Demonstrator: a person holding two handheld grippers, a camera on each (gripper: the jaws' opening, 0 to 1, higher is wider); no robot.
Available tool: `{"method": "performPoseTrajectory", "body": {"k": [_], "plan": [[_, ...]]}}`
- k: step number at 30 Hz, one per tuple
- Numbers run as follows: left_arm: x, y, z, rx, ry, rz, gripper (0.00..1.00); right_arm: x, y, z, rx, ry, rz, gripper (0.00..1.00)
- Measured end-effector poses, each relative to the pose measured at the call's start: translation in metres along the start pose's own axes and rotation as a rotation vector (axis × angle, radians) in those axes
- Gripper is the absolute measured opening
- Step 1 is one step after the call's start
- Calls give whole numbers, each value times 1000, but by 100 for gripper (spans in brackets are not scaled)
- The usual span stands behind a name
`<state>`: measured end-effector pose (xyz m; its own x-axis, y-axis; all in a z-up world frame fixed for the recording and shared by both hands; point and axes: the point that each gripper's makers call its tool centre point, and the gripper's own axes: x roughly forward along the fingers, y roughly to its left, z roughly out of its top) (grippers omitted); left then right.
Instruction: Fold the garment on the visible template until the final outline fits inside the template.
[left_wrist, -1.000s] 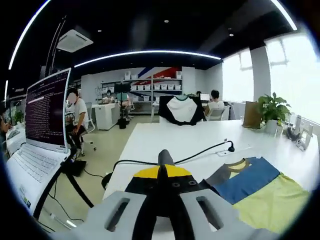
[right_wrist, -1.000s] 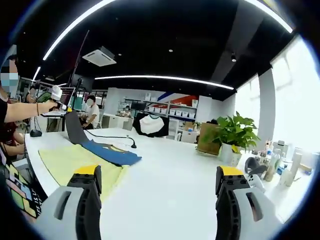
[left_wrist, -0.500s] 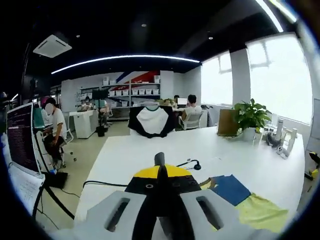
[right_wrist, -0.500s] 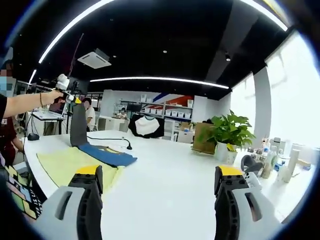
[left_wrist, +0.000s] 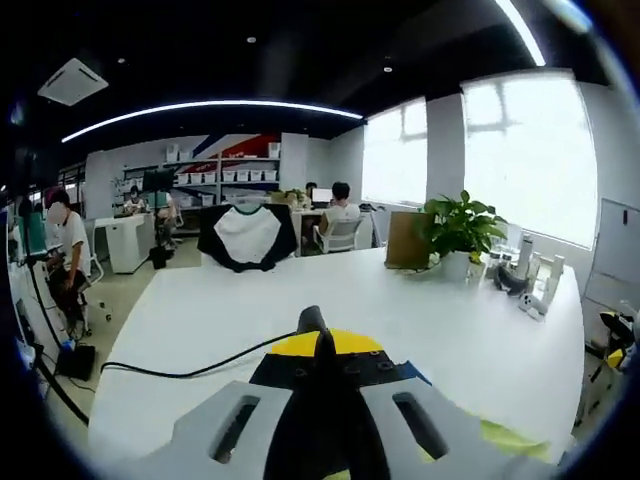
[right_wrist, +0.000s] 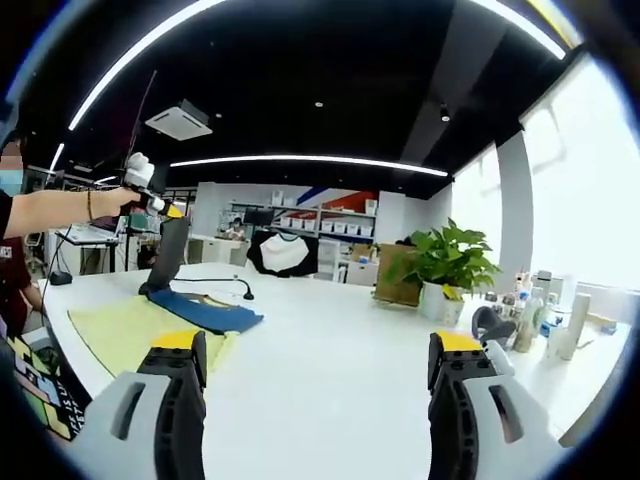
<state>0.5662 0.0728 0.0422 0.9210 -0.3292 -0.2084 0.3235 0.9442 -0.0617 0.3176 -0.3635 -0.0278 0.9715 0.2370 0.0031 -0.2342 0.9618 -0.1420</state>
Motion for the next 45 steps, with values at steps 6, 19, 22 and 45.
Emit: {"method": "performPoseTrajectory", "body": {"k": [6,19,22,45], "plan": [[24,-26,-17,-67,12,-61,1,-1,-4,1,1,-3,-6,94],[62,-60,-78,-151,69,-100,1,-4,-9,2,40,-15,-35,93],[72,-64,-90,-205,81,-120,1,-2,-15,-6,-9,28,-73,94],[105,-91,-175,-228,162,-138,1,0,-10,-6,37,9,-22,93]]}}
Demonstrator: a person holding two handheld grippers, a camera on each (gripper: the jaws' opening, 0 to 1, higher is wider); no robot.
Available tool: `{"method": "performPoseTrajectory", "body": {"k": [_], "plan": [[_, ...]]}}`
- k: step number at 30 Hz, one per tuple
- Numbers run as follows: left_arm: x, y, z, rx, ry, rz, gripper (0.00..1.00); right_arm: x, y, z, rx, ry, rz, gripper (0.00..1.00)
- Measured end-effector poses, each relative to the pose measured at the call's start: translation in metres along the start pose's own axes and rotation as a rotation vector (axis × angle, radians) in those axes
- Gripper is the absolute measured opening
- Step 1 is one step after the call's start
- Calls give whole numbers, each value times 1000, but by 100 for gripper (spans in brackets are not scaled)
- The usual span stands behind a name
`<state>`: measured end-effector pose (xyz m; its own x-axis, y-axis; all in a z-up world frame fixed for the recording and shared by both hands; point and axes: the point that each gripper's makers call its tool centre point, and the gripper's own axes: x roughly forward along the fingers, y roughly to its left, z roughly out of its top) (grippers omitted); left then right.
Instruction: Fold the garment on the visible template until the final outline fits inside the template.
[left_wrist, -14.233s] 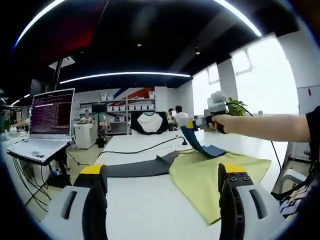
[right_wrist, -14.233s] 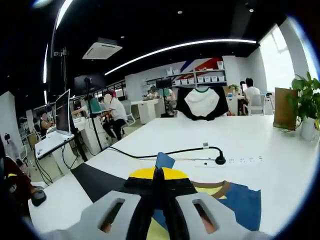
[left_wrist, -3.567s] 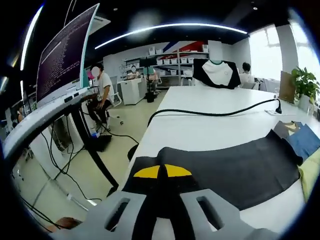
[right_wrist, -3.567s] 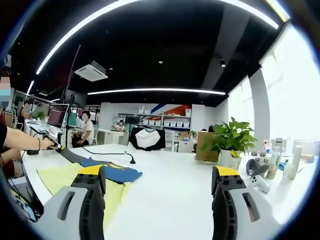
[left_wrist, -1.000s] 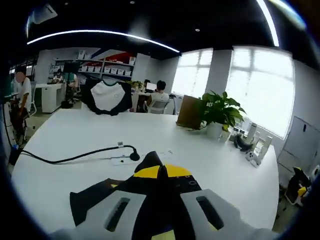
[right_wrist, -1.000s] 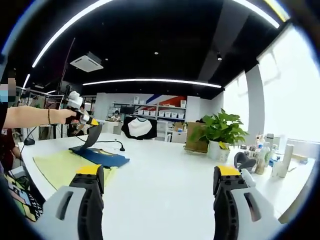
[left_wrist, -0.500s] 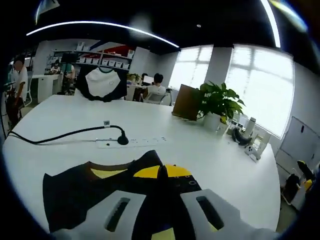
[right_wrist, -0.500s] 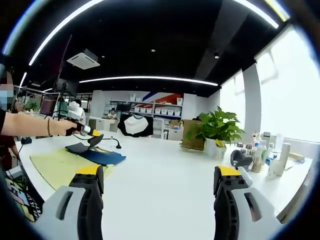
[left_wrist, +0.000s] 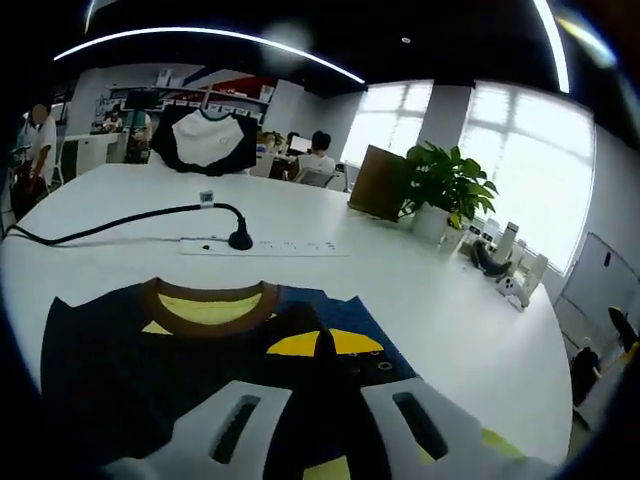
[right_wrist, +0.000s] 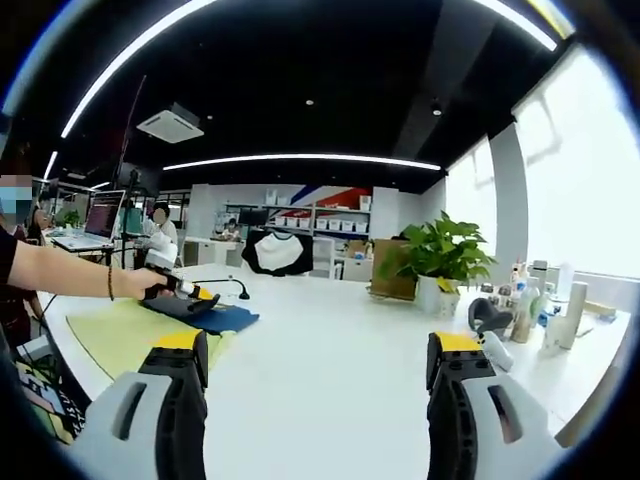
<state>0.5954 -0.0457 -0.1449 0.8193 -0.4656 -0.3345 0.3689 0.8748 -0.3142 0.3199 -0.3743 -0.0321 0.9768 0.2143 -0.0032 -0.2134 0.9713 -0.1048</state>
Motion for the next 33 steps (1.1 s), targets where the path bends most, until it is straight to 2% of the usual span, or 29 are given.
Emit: {"method": "performPoseTrajectory", "body": {"k": [9,10,12,13,15,16,19,22,23,24,25,27,28,29,31,32,33], "plan": [[5,-18,-21,48,24,-22,1,1,3,-1,-5,7,7,93],[7,-18,-24,79,32,-19,1,2,3,-2,-7,9,9,93],[10,-11,-30,195,70,11,1,2,4,-1,-5,6,9,92],[11,-12,-33,162,67,16,1,1,3,1,1,-2,6,92],[13,-16,-39,112,79,-14,1,1,1,1,1,-3,0,92],[14,-14,-40,113,80,-8,1,0,0,0,0,-1,-2,92],[17,-12,-46,134,86,6,1,-1,-6,-1,14,-1,-31,93],[18,-12,-46,144,68,1,2,-1,-8,-2,17,4,-33,93],[18,-12,-45,169,66,-7,2,-1,-8,-2,17,4,-32,93],[17,-12,-44,234,65,-21,3,-1,-7,-2,16,4,-31,93],[16,-11,-41,305,52,-22,7,-1,-7,-2,13,5,-29,93],[14,-12,-38,384,41,-36,30,0,-4,-3,7,9,-23,93],[10,-12,-35,406,41,-42,43,1,-3,-3,6,11,-20,93],[9,-10,-33,398,38,-31,59,2,-2,-3,6,12,-18,93],[2,3,-24,332,53,29,83,2,1,-3,2,15,-10,93],[-5,11,-18,194,68,60,97,2,3,-3,0,16,-6,93],[-8,12,-14,107,69,45,98,2,5,-3,-1,17,-3,93]]}}
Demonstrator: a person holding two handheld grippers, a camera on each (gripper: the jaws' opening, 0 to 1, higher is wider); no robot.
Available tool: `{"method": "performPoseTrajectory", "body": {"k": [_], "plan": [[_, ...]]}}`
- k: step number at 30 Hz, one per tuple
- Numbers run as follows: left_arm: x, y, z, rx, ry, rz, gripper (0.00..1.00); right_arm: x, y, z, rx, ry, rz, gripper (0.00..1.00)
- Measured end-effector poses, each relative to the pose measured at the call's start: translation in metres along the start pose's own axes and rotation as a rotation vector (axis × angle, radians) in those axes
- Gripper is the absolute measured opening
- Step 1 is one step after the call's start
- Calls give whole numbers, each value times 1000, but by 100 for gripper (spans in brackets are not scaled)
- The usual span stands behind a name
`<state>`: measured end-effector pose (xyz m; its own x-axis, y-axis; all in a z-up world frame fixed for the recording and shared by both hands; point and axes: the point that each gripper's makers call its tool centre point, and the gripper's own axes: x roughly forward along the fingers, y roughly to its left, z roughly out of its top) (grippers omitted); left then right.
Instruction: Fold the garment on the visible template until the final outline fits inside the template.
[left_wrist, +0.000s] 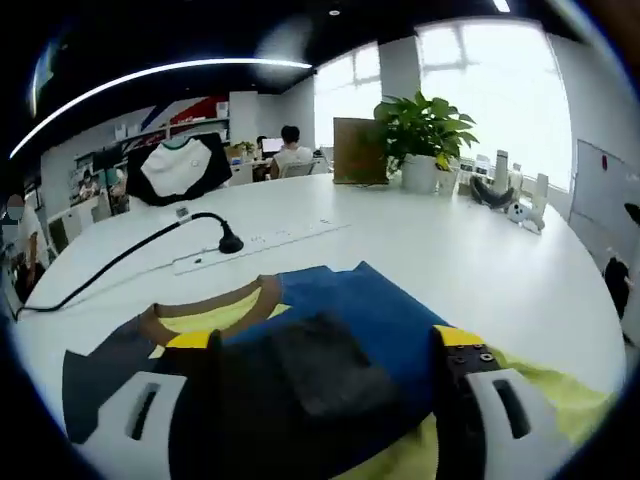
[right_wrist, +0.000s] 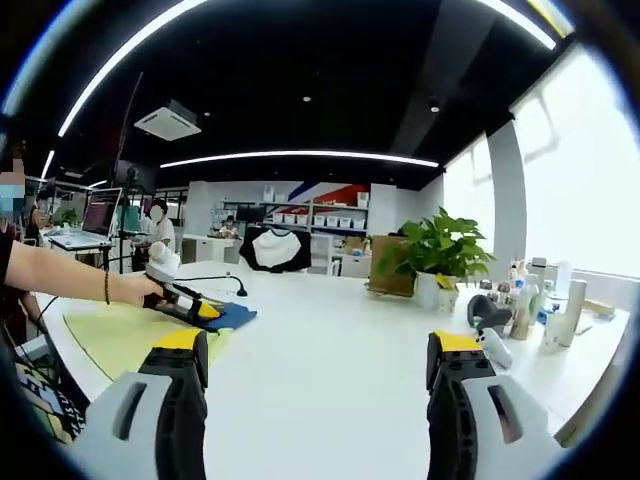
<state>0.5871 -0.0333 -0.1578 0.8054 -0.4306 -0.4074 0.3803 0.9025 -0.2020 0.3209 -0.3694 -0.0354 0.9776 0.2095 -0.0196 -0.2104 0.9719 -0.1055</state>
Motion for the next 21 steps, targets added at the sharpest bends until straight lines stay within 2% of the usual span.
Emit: {"method": "performPoseTrajectory", "body": {"k": [1,3,4,5,7,8,9,10,11,13,15,18,21], "plan": [[-8,3,-1,-131,36,-24,93,0,1,0,-1,0,2,93],[-15,9,10,-351,22,-64,93,-1,2,2,-4,-2,3,93],[-15,16,14,-372,20,-65,93,-1,2,2,-5,-3,2,93],[-18,21,16,-360,18,-58,89,-1,2,3,-6,-4,2,93],[-26,36,13,-271,60,5,80,-2,3,3,-6,-5,5,93],[-25,35,13,-298,61,1,75,-3,2,3,-4,-6,4,93],[-27,31,11,-364,83,-17,72,-3,1,4,-4,-8,1,93],[-27,24,13,-427,89,-72,69,-4,0,4,-3,-10,-3,93],[-28,18,9,-482,129,-108,67,-5,-1,4,0,-11,-9,93],[-32,18,-5,-496,199,-90,67,-7,-2,4,-1,-11,-9,93],[-29,20,-4,-496,214,-105,65,-10,-3,7,1,-21,-8,93],[-26,13,-3,-502,231,-143,60,-12,-5,9,-3,-28,-15,93],[-19,8,-3,-524,236,-155,58,-12,-7,8,-5,-27,-21,93]]}}
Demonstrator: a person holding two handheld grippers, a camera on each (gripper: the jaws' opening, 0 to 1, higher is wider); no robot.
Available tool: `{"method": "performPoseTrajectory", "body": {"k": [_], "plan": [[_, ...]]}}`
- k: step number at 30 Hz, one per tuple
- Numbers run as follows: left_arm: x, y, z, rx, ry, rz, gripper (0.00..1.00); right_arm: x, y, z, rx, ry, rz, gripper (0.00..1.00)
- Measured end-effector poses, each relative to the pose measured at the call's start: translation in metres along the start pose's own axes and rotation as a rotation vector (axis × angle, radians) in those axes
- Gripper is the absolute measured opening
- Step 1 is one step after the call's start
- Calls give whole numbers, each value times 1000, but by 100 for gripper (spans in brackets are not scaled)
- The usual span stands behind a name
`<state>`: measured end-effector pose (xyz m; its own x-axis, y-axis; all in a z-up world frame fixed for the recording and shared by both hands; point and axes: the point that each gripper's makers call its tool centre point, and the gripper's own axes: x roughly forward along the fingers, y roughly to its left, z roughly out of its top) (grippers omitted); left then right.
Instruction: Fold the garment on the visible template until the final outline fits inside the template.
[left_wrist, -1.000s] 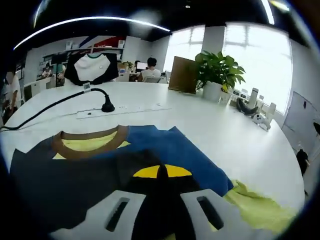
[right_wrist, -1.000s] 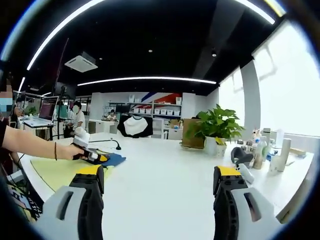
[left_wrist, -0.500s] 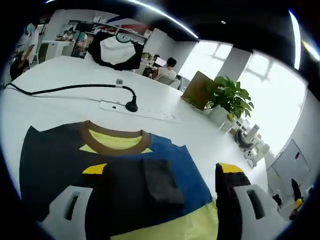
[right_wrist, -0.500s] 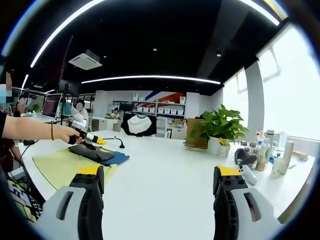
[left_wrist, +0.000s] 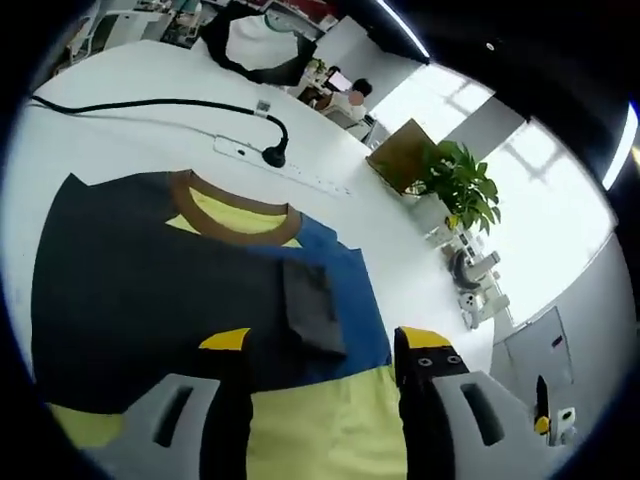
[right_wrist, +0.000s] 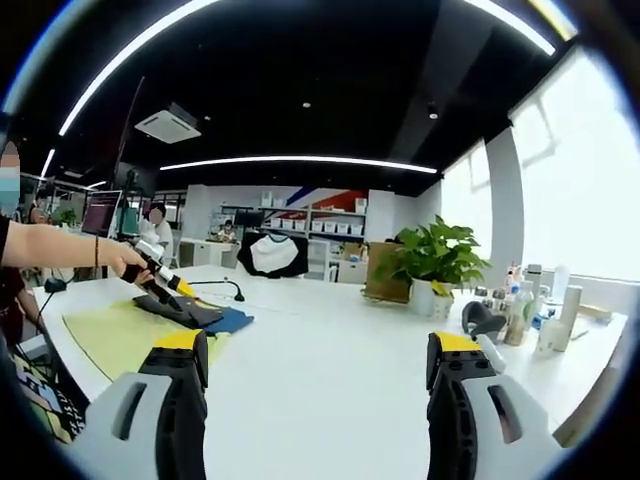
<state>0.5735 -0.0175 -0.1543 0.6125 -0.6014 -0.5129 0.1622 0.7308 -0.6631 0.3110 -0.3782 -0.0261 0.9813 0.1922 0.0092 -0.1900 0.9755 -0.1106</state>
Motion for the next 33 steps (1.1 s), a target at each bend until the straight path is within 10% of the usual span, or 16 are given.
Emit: {"method": "performPoseTrajectory", "body": {"k": [18,21,26,33], "plan": [[9,-9,3,-19,20,-64,3,-3,-4,2,10,-11,-1,93],[10,-16,-18,216,21,-10,2,-3,-5,3,12,-15,-2,93],[15,-40,-23,356,-7,-45,2,-3,-5,2,15,-11,-2,93],[26,-58,-42,751,46,-32,2,-5,-6,3,19,-18,-4,92]]}}
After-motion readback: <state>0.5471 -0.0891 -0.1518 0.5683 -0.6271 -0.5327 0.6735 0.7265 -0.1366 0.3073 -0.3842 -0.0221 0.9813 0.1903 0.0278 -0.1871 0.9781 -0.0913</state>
